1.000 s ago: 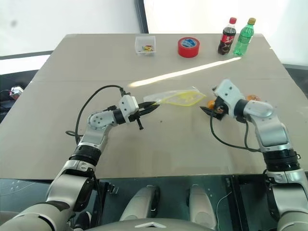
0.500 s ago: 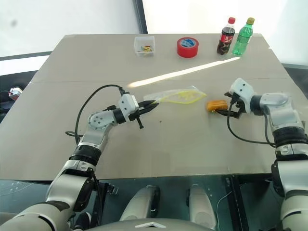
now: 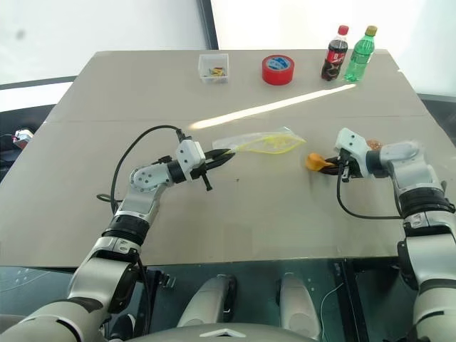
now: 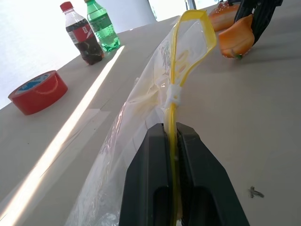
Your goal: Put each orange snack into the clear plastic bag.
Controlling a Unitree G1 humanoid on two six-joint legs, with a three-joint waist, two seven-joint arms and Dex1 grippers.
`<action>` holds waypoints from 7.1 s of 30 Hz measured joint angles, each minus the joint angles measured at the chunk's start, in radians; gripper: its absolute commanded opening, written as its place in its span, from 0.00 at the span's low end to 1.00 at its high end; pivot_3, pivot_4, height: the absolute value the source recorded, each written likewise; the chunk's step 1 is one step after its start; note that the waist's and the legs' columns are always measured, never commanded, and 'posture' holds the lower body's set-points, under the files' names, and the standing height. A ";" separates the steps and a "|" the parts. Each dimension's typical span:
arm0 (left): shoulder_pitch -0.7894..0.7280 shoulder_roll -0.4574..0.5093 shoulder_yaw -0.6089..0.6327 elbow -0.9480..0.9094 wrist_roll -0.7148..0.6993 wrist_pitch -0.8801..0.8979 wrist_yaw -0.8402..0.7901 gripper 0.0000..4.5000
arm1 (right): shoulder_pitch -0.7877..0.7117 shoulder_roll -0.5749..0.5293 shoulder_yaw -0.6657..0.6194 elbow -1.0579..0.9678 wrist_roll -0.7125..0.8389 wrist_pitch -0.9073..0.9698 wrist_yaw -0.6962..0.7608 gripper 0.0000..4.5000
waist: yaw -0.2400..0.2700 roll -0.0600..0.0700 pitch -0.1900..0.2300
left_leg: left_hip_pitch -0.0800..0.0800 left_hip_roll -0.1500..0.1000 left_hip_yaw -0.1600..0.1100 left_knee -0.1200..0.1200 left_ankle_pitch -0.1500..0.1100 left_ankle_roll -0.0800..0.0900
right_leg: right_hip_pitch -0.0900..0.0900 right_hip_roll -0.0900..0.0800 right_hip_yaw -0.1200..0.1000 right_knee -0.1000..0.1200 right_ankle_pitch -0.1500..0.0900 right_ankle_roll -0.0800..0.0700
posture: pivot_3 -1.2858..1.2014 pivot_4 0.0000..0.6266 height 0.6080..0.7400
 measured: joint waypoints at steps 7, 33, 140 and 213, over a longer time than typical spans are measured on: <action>0.000 -0.002 -0.001 0.000 0.007 0.003 0.005 0.00 | 0.016 -0.014 -0.030 -0.374 0.060 0.167 -0.050 0.03 | -0.001 0.000 0.000 | 0.000 0.000 -0.003 0.000 0.000 0.000 | -0.001 0.000 0.000 0.001 0.000 0.000 | 0.52 0.24 1.00; -0.018 -0.044 0.000 -0.031 0.003 0.117 0.039 0.00 | 0.097 0.059 0.052 -0.607 -0.068 0.107 -0.295 0.03 | 0.002 0.000 0.000 | -0.001 0.000 -0.001 0.001 0.000 0.000 | 0.000 0.000 -0.001 0.001 0.000 0.000 | 0.52 0.24 1.00; -0.097 -0.071 -0.084 -0.045 0.075 0.133 -0.003 0.00 | -0.001 0.052 0.266 -0.476 -0.670 -0.305 -0.640 0.03 | -0.001 0.000 0.000 | 0.000 0.000 0.000 0.000 0.000 0.000 | -0.001 0.000 0.000 0.001 0.000 0.000 | 0.52 0.24 1.00; -0.064 -0.157 -0.080 -0.032 0.007 0.028 0.073 0.00 | 0.136 0.047 0.052 -0.738 -0.144 0.022 -0.443 0.99 | 0.002 0.000 0.000 | 0.000 0.000 0.000 0.001 0.000 0.000 | -0.001 0.000 0.000 0.003 0.000 0.000 | 0.52 0.24 1.00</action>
